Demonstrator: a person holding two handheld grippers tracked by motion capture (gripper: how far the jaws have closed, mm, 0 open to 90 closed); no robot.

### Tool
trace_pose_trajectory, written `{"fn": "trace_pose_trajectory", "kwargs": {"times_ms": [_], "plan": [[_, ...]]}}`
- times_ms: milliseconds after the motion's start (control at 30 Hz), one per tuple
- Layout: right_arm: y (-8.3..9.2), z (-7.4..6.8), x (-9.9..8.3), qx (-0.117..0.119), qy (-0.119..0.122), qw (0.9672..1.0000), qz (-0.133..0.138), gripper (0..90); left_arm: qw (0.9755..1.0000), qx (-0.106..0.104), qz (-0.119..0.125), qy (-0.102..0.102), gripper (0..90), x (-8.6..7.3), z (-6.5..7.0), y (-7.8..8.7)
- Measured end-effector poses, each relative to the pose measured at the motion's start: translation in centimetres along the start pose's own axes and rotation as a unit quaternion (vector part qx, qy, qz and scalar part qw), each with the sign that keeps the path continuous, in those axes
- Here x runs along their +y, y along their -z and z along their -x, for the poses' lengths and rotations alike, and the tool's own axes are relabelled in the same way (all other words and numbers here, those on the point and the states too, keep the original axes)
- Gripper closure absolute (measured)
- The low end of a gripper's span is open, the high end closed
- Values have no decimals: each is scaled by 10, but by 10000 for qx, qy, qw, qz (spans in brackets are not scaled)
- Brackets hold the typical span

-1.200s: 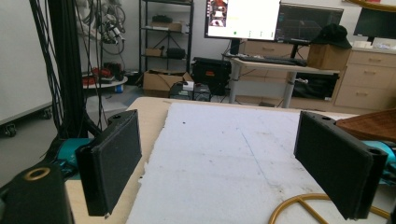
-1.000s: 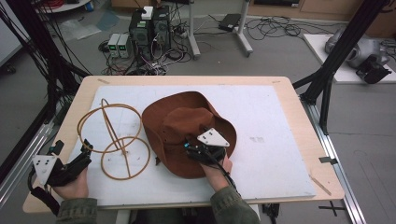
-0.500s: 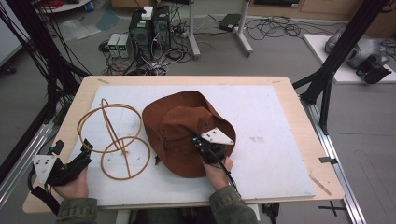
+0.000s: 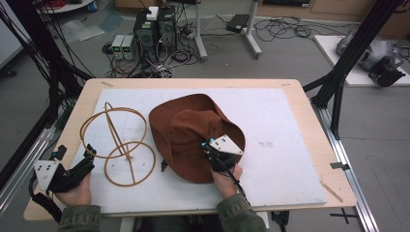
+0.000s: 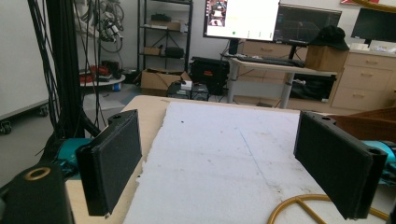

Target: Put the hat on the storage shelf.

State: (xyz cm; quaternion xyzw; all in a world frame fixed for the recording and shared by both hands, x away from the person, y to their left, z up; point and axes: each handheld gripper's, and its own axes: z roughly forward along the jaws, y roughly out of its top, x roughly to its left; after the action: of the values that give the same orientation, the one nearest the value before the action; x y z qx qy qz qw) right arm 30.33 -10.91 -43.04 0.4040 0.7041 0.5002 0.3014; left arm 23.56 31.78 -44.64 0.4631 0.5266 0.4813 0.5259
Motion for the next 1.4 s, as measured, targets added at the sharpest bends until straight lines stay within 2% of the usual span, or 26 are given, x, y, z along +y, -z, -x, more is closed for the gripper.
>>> {"fn": "trace_pose_trajectory", "kwargs": {"times_ms": [133,267,300,333,367,633,667,767,900,1167,1300,1400], "plan": [[5,2,-1,-142,-28,9996,223,879,10000,10,-11,-3,154,0,0,0],[12,4,1,-184,-4,9981,595,879,10000,-1,-14,20,153,0,0,0],[12,4,1,-184,-4,9981,595,879,10000,4,-9,21,153,0,-1,0],[16,4,4,-192,5,9967,790,879,10000,11,-20,18,154,0,-1,0],[18,5,6,-171,-14,9961,866,879,10000,7,-25,29,154,-1,-1,0],[30,8,18,-174,1,9918,1268,878,10000,16,-23,70,153,-1,-2,0],[33,10,22,-171,-33,9903,1382,878,9999,8,-23,100,154,-1,-2,-1],[34,11,26,-152,-42,9894,1445,877,9999,15,-37,112,154,-2,-2,-1],[37,16,38,-139,-102,9874,1573,877,10000,17,-19,96,154,-1,-1,0],[54,23,84,-34,-135,9781,2078,875,10000,5,-15,59,154,-1,-1,0],[59,22,99,58,-193,9755,2190,875,10000,-3,-2,53,154,0,0,-1],[59,20,104,96,-214,9748,2218,875,10000,10,-4,36,154,0,-1,0]]}}
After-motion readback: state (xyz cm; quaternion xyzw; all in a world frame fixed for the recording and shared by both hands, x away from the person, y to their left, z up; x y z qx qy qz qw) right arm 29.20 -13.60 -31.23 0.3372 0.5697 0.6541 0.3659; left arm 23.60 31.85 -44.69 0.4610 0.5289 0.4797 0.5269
